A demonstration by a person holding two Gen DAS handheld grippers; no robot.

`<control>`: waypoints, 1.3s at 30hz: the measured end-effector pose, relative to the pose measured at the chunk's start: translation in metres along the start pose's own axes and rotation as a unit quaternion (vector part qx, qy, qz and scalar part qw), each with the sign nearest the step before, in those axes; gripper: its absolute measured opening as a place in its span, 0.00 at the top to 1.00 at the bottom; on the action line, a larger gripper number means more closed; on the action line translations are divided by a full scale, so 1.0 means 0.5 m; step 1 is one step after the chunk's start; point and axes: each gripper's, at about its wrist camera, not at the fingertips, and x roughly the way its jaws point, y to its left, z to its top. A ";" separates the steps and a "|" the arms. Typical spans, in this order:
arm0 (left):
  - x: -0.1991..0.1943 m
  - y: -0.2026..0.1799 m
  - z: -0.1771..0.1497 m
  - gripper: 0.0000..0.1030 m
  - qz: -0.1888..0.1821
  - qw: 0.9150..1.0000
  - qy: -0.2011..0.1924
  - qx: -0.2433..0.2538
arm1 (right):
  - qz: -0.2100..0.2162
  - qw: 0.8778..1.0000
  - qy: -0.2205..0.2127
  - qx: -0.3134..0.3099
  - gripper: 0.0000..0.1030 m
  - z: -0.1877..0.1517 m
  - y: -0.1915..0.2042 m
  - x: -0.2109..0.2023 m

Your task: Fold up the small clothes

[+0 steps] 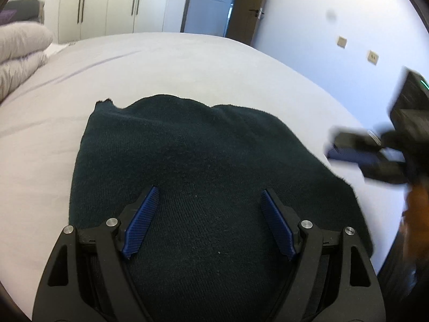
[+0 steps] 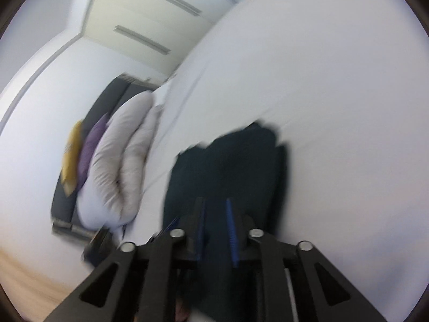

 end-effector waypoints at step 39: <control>-0.404 -0.074 -0.031 0.00 0.244 0.940 -0.228 0.070 | -0.174 0.920 -0.259 -0.237 0.01 -0.220 0.215 -0.280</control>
